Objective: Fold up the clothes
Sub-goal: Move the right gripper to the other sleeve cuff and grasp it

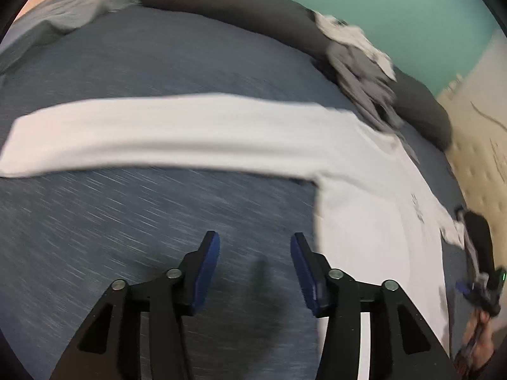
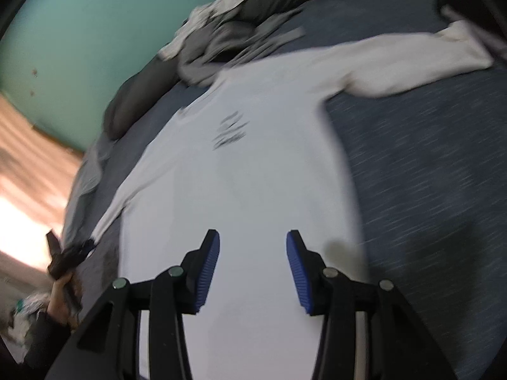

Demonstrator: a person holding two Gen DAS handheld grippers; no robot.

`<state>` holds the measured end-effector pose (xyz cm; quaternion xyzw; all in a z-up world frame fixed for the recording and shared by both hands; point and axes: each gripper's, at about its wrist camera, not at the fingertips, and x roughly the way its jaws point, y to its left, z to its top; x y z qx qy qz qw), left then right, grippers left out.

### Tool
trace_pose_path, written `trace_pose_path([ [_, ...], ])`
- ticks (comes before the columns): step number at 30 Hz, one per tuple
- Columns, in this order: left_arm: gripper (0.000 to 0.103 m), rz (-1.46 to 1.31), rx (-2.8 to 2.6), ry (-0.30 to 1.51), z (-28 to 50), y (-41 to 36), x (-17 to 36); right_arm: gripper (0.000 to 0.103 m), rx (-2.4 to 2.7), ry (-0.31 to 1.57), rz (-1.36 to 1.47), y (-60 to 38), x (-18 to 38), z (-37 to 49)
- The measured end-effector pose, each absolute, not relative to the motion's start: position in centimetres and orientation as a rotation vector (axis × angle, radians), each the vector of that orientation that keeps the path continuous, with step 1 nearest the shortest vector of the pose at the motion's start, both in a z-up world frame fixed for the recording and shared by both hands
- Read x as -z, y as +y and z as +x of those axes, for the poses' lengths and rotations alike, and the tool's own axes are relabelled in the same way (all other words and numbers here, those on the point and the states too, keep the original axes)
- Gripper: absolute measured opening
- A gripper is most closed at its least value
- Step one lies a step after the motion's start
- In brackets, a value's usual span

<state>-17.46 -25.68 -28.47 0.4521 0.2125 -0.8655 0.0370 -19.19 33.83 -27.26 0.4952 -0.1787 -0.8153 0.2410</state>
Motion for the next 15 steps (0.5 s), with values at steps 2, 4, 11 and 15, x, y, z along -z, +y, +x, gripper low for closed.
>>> trace_pose_path([
  [2, 0.053, 1.42, 2.677, 0.605, -17.8, -22.9, 28.6, 0.047, 2.316, -0.462, 1.355, 36.8, 26.7, -20.6],
  [4, 0.054, 1.447, 2.692, 0.563, -18.1, -20.9, 28.9, 0.048, 2.403, -0.392, 1.362, 39.1, 26.2, -22.2],
  [11, 0.058, 1.494, 2.706, 0.52, -19.7, -16.0, 29.9, 0.05, 2.612, -0.233, 1.401, 46.5, 25.0, -29.3],
  [15, 0.06, 1.51, 2.7, 0.506, -20.6, -14.5, 30.6, 0.05, 2.676, -0.114, 1.467, 48.8, 25.6, -33.1],
])
